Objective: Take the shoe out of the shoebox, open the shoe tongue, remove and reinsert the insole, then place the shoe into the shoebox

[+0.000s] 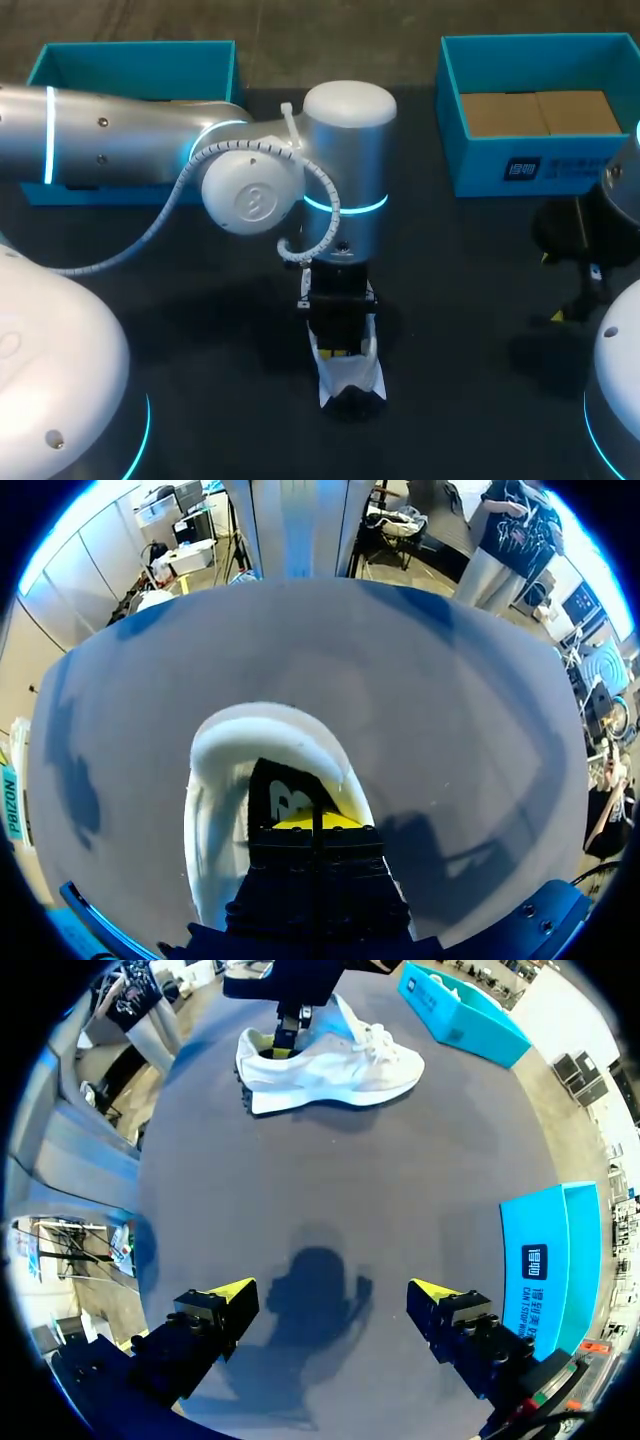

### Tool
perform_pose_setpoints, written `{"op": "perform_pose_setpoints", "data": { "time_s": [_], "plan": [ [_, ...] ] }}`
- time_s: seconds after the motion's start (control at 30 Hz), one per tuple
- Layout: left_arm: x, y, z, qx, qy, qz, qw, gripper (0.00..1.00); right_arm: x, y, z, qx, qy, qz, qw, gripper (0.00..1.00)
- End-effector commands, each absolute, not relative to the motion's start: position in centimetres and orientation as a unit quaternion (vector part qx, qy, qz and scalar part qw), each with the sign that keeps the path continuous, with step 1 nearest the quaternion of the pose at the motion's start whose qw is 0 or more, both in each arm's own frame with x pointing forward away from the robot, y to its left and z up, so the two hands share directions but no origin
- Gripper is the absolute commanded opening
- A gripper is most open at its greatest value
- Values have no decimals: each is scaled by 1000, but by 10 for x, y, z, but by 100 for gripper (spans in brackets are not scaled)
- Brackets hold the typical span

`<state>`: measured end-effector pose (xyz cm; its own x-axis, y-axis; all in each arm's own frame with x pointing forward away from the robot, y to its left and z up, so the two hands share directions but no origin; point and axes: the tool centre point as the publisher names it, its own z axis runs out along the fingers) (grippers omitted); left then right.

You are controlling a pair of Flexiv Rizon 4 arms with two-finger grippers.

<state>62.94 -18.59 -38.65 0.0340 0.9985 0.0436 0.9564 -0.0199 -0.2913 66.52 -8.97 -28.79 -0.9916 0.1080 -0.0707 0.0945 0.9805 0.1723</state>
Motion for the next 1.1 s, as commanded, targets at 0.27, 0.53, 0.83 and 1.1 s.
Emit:
{"op": "perform_pose_setpoints", "data": {
  "time_s": [0.27,0.53,0.83,1.1],
  "plan": [
    [631,-195,-415,-698,-705,70,102,0,663,-91,-288,50,994,85,42,100],
    [631,-193,-390,-706,-699,82,81,0,663,-91,-288,50,994,85,42,100],
    [627,-200,-366,-708,-694,113,68,0,663,-91,-288,50,994,85,42,100],
    [615,-209,-383,-717,-674,140,115,0,663,-91,-288,50,994,85,42,100]
  ]
}}
